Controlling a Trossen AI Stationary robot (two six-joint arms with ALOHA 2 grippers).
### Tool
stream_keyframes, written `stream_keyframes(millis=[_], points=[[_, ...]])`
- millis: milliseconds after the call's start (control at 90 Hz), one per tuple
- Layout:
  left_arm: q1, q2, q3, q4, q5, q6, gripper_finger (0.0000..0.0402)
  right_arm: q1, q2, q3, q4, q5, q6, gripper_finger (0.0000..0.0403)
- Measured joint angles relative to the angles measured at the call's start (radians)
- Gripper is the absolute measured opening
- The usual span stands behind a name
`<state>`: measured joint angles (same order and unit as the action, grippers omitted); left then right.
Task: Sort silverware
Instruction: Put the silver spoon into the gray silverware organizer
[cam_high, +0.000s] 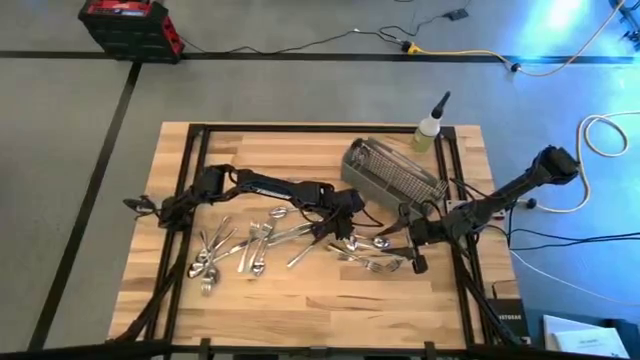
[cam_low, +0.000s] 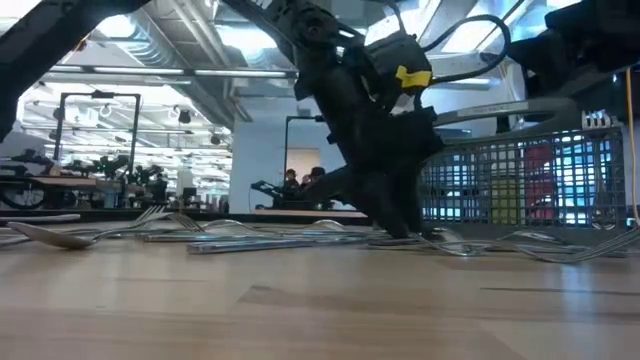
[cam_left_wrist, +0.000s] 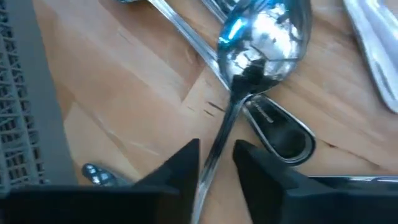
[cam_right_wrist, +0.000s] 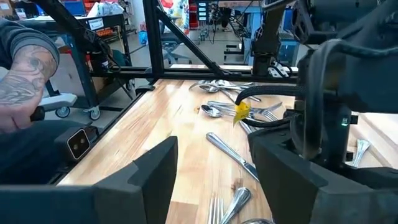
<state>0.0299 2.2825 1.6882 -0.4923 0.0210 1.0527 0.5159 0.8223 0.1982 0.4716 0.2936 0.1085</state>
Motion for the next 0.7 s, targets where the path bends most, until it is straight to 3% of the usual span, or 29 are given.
stream_keyframes(millis=[156, 289, 533, 700], points=[[0.000, 0.000, 0.000, -0.018, -0.009, -0.053, 0.0008, 0.000, 0.000, 0.000, 0.000, 0.000, 0.000, 0.0193], [-0.009, -0.007, 0.000, -0.026, -0.013, -0.106, 0.0007, 0.000, 0.000, 0.000, -0.001, 0.001, -0.001, 0.0193], [-0.044, -0.024, -0.004, -0.054, -0.135, -0.182, 0.0002, 0.001, 0.000, 0.000, -0.001, 0.001, -0.003, 0.0193], [-0.064, -0.073, -0.011, -0.098, -0.137, -0.312, 0.0001, 0.001, -0.001, 0.000, -0.001, 0.002, -0.012, 0.0193]])
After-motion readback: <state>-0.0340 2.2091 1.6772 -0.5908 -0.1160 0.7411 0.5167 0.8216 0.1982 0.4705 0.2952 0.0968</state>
